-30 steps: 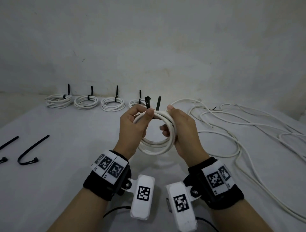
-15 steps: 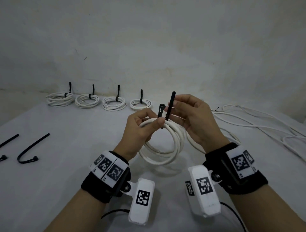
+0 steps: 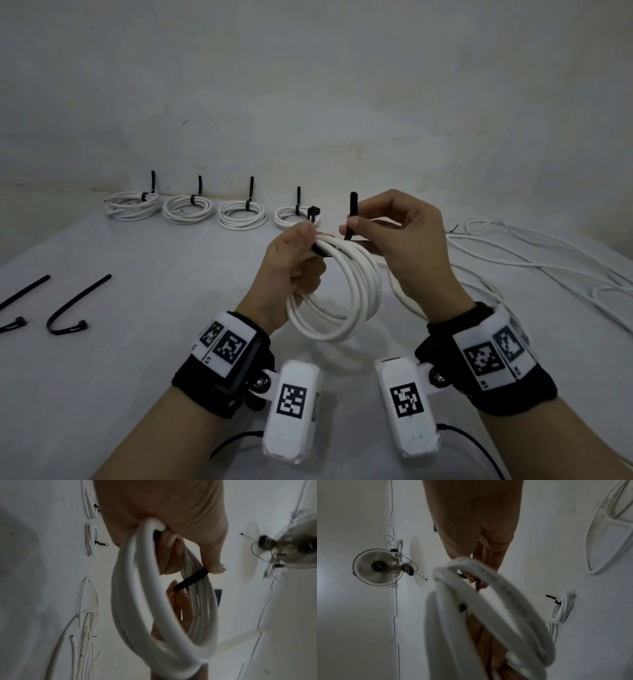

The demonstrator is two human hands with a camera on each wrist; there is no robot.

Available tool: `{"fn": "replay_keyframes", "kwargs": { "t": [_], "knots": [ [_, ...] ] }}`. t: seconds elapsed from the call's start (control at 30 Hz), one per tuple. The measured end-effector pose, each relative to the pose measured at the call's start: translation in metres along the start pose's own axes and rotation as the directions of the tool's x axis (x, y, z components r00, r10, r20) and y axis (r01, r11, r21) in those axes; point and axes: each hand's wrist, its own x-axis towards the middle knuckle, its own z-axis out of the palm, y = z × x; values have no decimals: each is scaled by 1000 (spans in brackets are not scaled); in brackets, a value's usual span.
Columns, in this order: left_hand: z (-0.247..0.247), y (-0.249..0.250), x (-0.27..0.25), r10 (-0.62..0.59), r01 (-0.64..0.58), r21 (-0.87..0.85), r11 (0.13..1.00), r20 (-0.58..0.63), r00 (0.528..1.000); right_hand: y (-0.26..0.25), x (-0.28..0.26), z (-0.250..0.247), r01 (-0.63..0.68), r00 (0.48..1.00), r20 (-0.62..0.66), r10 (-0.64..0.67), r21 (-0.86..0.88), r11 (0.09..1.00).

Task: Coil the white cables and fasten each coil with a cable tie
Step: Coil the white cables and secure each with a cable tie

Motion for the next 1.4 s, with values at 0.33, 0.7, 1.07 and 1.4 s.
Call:
{"fn": "replay_keyframes", "kwargs": {
  "t": [0.33,0.7,1.07,1.4],
  "knots": [
    [-1,7,-6,-49,51,-48,998,48,998,-11,-5,5,203,975,163,-155,-346,916],
    [-1,11,-7,-147,148,-4,989,63,987,-5,-7,4,457,890,246,-385,-473,753],
    [-1,14,-5,-79,75,200,977,12,997,-13,-6,3,381,918,294,-267,-462,801],
    [1,13,-3,-10,0,335,942,30,1000,-19,2,11,401,916,265,-301,-584,705]
  ]
}}
